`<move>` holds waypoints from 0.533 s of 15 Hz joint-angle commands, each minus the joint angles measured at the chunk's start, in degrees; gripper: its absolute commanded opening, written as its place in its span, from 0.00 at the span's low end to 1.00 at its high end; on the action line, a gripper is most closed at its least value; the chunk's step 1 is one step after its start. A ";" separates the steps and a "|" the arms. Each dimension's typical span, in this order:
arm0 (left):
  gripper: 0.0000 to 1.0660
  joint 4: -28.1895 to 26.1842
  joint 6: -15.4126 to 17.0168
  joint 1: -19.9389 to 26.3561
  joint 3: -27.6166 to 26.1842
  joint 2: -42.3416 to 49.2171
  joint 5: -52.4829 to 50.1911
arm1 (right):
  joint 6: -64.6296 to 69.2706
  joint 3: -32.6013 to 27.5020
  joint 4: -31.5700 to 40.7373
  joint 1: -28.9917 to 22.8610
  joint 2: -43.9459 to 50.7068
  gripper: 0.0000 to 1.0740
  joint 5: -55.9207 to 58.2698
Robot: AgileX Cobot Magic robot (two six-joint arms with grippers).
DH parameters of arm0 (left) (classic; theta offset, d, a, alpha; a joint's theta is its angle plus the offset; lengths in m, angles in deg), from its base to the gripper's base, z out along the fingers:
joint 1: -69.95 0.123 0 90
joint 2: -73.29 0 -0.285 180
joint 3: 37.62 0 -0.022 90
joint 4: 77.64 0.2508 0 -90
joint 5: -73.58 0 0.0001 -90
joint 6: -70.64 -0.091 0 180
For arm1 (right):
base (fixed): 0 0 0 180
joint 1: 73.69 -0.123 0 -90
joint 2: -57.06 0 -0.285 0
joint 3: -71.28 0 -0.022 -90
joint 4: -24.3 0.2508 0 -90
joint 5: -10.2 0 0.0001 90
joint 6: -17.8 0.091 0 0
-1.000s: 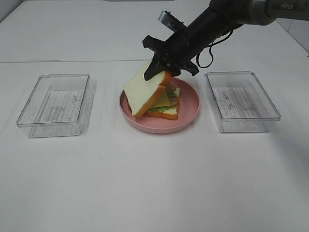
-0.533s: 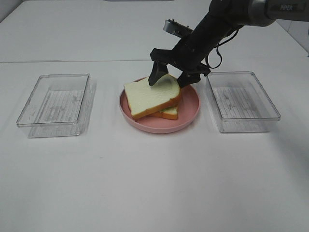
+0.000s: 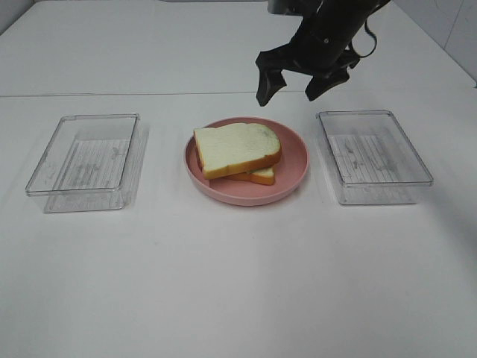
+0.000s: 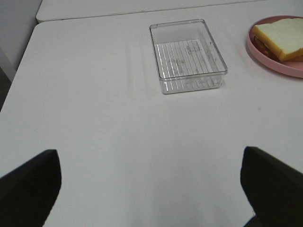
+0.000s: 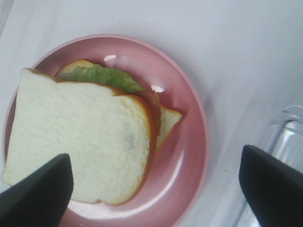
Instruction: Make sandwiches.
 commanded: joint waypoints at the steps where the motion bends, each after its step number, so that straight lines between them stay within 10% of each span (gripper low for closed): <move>1: 0.89 -0.23 0.29 0.00 0.11 0.80 -0.23 | 1.60 0.17 -4.53 0.11 4.53 0.85 3.67; 8: 0.89 -0.23 0.29 0.00 0.11 0.80 -0.23 | 7.39 -0.23 -11.23 0.23 14.15 0.85 21.49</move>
